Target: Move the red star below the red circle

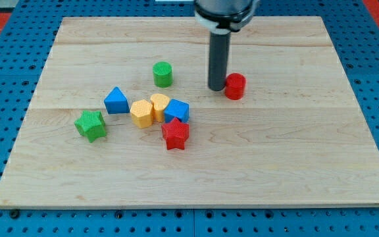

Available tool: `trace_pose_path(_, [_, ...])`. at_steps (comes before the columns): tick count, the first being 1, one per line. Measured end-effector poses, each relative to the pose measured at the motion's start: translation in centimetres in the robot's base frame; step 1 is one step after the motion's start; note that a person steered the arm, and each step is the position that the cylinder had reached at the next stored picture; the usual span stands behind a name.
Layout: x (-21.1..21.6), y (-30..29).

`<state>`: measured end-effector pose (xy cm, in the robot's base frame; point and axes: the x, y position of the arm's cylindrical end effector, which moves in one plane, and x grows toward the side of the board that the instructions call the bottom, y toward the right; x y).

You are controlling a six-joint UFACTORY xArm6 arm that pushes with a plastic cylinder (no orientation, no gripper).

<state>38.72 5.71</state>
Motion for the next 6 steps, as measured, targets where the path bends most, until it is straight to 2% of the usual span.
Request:
trace_pose_path(1, [0.8,-0.6])
trace_pose_path(2, [8.7,0.4])
trace_pose_path(3, [15.9,-2.8])
trace_pose_path(4, [16.1,-10.8])
trace_pose_path(5, [12.8,-11.9])
trace_pose_path(6, [11.5,-6.9])
